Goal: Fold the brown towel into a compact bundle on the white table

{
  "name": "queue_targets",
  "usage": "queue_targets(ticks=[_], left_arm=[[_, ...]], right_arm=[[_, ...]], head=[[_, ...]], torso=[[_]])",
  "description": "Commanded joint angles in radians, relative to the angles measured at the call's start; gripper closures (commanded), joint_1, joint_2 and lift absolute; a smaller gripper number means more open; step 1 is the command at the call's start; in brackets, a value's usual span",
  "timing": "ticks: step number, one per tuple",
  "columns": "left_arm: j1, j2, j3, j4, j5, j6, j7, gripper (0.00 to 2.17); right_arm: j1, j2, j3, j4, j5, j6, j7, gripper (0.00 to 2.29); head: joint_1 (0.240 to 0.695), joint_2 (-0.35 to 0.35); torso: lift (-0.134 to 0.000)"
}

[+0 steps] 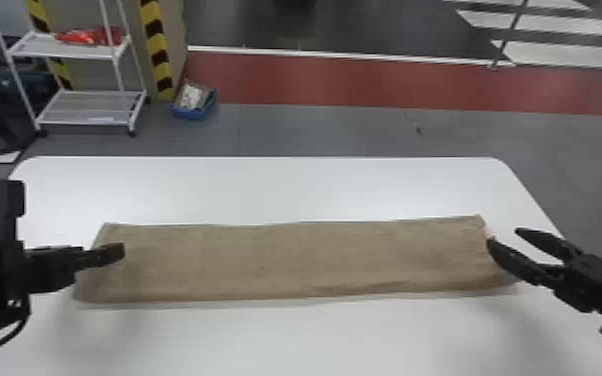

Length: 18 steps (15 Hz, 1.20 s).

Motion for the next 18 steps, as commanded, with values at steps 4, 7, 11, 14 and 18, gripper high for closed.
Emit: queue_targets(ticks=[4,7,11,14,18], left_arm=[[0.012,0.009,0.01,-0.004,-0.023,0.021,-0.003,0.35],[0.016,0.01,0.009,-0.006,-0.049,0.024,-0.003,0.41],[0.016,0.01,0.001,-0.004,-0.06,0.024,-0.003,0.42],[0.016,0.01,-0.016,-0.004,-0.071,0.03,-0.003,0.42],[0.018,0.01,-0.025,-0.009,-0.072,0.051,-0.003,0.8]], right_arm=[[-0.01,0.0,0.014,0.005,0.005,-0.005,0.0,0.11],[-0.012,0.002,0.017,0.007,0.006,-0.002,0.0,0.11],[-0.004,0.002,0.011,0.002,0.003,-0.002,0.002,0.11],[0.001,0.0,-0.001,0.004,0.0,-0.008,0.006,0.11],[0.004,0.0,-0.009,0.004,-0.002,-0.008,0.012,0.11]], head=[[0.695,-0.083],[0.695,-0.074],[0.695,-0.064],[0.695,-0.067],[0.695,-0.082]], torso=[[-0.124],[-0.124],[-0.124],[-0.124],[-0.124]])
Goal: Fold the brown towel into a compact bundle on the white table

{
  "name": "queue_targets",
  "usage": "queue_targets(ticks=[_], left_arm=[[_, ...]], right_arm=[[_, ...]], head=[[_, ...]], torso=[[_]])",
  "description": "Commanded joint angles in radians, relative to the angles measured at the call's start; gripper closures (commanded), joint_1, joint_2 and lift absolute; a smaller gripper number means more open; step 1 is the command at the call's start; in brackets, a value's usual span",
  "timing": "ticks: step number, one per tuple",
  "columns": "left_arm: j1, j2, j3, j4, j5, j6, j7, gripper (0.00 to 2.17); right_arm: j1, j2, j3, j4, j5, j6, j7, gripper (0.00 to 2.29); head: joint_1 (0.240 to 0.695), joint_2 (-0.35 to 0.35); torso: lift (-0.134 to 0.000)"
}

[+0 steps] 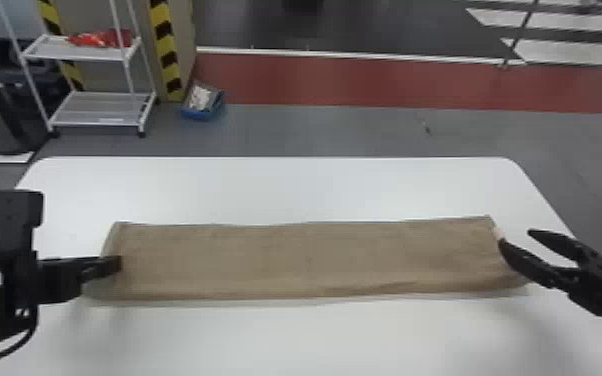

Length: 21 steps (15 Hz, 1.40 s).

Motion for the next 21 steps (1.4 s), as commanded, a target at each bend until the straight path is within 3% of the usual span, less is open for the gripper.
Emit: queue_targets(ticks=[1,3,7,10,11,13,14,15,17,21], left_arm=[[0.007,0.0,-0.001,-0.007,-0.001,0.007,0.0,1.06],[0.026,-0.001,0.01,-0.045,0.007,0.013,0.0,1.44],[0.075,-0.003,0.054,-0.134,0.088,0.013,-0.019,1.44],[0.076,-0.008,0.079,-0.142,0.162,0.013,-0.022,1.44],[0.073,-0.009,0.088,-0.14,0.199,0.013,-0.022,1.44],[0.064,-0.009,0.117,-0.137,0.282,0.019,-0.023,1.44],[0.058,-0.011,0.135,-0.132,0.335,0.034,-0.029,1.44],[0.047,-0.011,0.145,-0.119,0.378,0.037,-0.034,1.44],[0.035,-0.025,0.148,-0.108,0.397,0.071,-0.034,1.44],[0.034,-0.029,0.155,-0.108,0.483,0.092,-0.026,1.44]], right_arm=[[0.003,0.0,-0.002,-0.003,-0.001,0.0,0.0,0.11],[0.005,0.001,-0.002,-0.006,-0.011,0.003,0.0,0.11],[0.012,0.011,0.035,-0.023,-0.014,0.012,-0.001,0.11],[0.014,0.061,0.083,-0.061,-0.025,0.015,-0.014,0.12],[0.014,0.081,0.11,-0.073,-0.019,0.025,-0.037,0.25],[0.009,0.081,0.189,-0.083,0.007,0.046,-0.066,0.79],[-0.011,0.081,0.219,-0.08,0.019,0.068,-0.08,1.26],[-0.023,0.081,0.241,-0.061,0.03,0.068,-0.083,1.49],[-0.034,0.081,0.302,-0.024,0.059,0.058,-0.093,1.66],[-0.021,0.083,0.371,0.016,0.082,0.006,-0.144,1.66]], head=[[0.695,-0.085],[0.695,-0.089],[0.695,-0.087],[0.695,-0.076],[0.695,-0.069],[0.695,-0.039],[0.695,-0.028],[0.695,-0.015],[0.695,0.001],[0.695,0.029]], torso=[[-0.124],[-0.124],[-0.124],[-0.124],[-0.124],[-0.124],[-0.124],[-0.124],[-0.124],[-0.124]])
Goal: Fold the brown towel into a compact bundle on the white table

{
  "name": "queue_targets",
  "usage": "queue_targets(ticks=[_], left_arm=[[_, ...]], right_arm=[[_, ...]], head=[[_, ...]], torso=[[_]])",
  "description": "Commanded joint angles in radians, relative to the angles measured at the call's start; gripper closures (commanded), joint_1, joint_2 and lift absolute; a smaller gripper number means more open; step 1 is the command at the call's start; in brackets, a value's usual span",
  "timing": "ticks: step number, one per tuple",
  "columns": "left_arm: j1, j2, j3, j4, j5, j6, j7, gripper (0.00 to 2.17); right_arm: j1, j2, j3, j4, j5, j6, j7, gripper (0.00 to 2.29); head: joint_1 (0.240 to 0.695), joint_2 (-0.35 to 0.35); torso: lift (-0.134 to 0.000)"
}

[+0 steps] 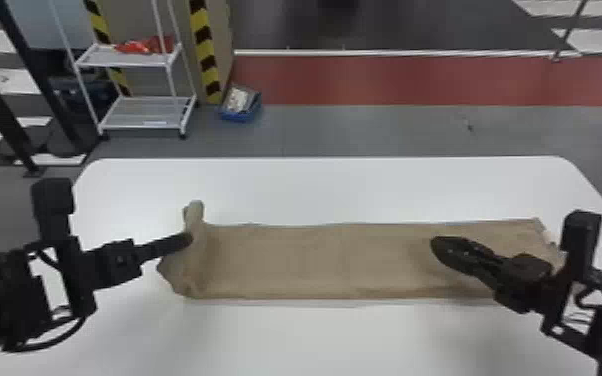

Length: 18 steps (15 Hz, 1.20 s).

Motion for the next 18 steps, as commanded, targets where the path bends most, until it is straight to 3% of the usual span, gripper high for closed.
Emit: queue_targets(ticks=[1,8,18], left_arm=[[-0.002,0.0,0.005,0.0,0.064,0.026,0.001,1.44],[-0.043,-0.028,-0.011,0.0,0.249,0.094,0.012,1.44],[-0.063,-0.043,-0.08,-0.014,0.352,0.094,0.059,1.44]], right_arm=[[0.004,-0.001,0.027,0.02,0.012,-0.019,-0.005,1.66],[0.012,0.003,0.076,0.046,0.03,-0.031,-0.026,1.66],[-0.031,0.018,0.231,0.082,0.052,-0.013,-0.08,1.66]], head=[[0.695,0.03],[0.695,-0.009],[0.695,-0.014]], torso=[[-0.124],[-0.124],[-0.124]])
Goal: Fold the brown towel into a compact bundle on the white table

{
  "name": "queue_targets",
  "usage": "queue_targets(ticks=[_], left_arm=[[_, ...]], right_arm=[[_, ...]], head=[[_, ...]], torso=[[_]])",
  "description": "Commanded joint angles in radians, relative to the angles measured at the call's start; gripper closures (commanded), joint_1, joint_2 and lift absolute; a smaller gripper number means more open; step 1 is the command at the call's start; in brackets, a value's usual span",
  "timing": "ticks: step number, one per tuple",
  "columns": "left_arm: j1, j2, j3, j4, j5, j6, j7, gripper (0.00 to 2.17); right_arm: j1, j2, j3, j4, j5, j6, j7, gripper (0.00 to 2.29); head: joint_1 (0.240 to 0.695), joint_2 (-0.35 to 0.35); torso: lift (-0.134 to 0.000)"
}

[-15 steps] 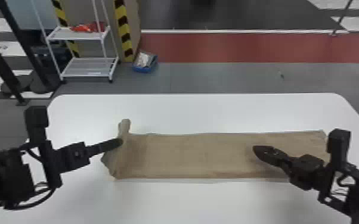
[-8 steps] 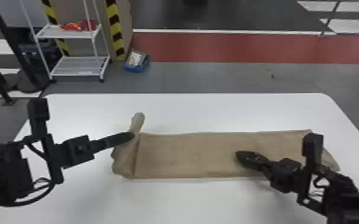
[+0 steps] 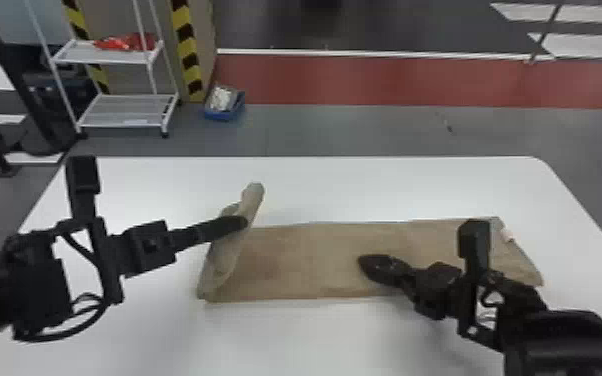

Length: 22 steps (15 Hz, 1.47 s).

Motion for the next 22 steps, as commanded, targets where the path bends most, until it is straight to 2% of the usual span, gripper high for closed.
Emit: queue_targets(ticks=[1,4,7,9,10,11,12,13,15,16,20,21,22], left_arm=[[-0.003,0.0,-0.016,-0.006,0.011,0.0,0.005,1.44],[-0.006,-0.003,-0.039,-0.006,0.007,-0.003,0.014,1.44],[-0.006,-0.003,-0.043,-0.006,0.001,-0.006,0.02,1.44],[-0.008,-0.006,-0.049,-0.006,-0.009,-0.009,0.031,1.44],[-0.008,-0.008,-0.056,-0.006,-0.01,-0.009,0.036,1.44],[-0.008,-0.012,-0.065,-0.006,-0.015,-0.015,0.04,1.44],[-0.008,-0.014,-0.088,-0.008,-0.024,-0.04,0.053,1.44],[-0.008,-0.018,-0.123,-0.017,-0.053,-0.068,0.077,1.44],[-0.008,-0.046,-0.2,-0.02,-0.128,-0.144,0.109,1.44],[-0.008,-0.06,-0.238,-0.02,-0.147,-0.178,0.125,1.44],[-0.008,-0.083,-0.375,-0.02,-0.211,-0.261,0.188,1.44],[-0.008,-0.094,-0.404,-0.019,-0.234,-0.273,0.197,1.44],[-0.011,-0.107,-0.444,-0.012,-0.271,-0.31,0.215,1.44]], right_arm=[[-0.007,0.002,0.05,0.0,0.005,0.011,-0.017,1.66],[-0.006,0.022,0.085,-0.012,0.005,0.014,-0.026,1.65],[0.028,0.028,0.054,-0.079,-0.016,0.008,-0.039,1.59],[0.063,0.028,-0.007,-0.13,-0.056,-0.013,-0.039,1.13],[0.076,0.027,-0.039,-0.153,-0.075,-0.026,-0.039,0.84],[0.091,0.025,-0.073,-0.167,-0.099,-0.056,-0.039,0.43],[0.102,0.025,-0.101,-0.181,-0.116,-0.069,-0.039,0.17],[0.112,0.024,-0.134,-0.187,-0.142,-0.093,-0.039,0.07],[0.132,0.019,-0.196,-0.199,-0.178,-0.121,-0.029,0.06],[0.14,0.018,-0.231,-0.199,-0.196,-0.133,-0.017,0.06],[0.148,0.002,-0.346,-0.159,-0.259,-0.179,0.041,0.05],[0.149,-0.001,-0.364,-0.152,-0.273,-0.197,0.047,0.04],[0.152,-0.004,-0.384,-0.141,-0.288,-0.216,0.063,0.04]], head=[[0.695,-0.009],[0.695,0.013],[0.695,0.027],[0.695,0.021],[0.695,0.014],[0.695,0.002],[0.695,-0.013],[0.695,-0.029],[0.695,-0.087],[0.695,-0.107],[0.695,-0.208],[0.695,-0.26],[0.695,-0.28]], torso=[[-0.124],[-0.124],[-0.124],[-0.124],[-0.124],[-0.124],[-0.124],[-0.124],[-0.124],[-0.124],[-0.124],[-0.124],[-0.124]])
